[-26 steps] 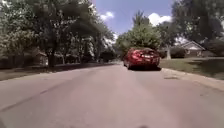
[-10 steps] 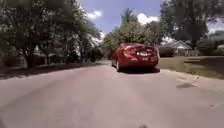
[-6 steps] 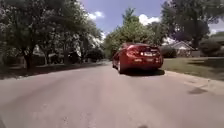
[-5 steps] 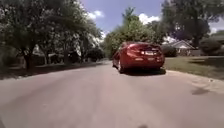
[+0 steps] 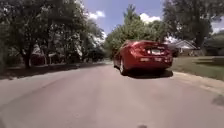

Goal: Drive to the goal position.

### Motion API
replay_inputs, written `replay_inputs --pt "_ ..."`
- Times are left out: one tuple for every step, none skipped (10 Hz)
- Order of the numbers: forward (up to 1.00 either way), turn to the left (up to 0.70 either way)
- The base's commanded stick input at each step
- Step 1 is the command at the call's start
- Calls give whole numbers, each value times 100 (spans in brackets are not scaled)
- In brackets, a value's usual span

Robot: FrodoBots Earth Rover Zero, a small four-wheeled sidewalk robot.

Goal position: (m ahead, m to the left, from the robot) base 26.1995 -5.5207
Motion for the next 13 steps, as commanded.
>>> replay_inputs --pt "85 0" --pt "85 0" --pt "85 0" --pt "85 0" --pt "85 0" --pt "85 0" --pt "85 0" --pt "85 0" --pt "85 0" --pt "85 0" --pt "85 0" --pt "85 0" --pt "85 0"
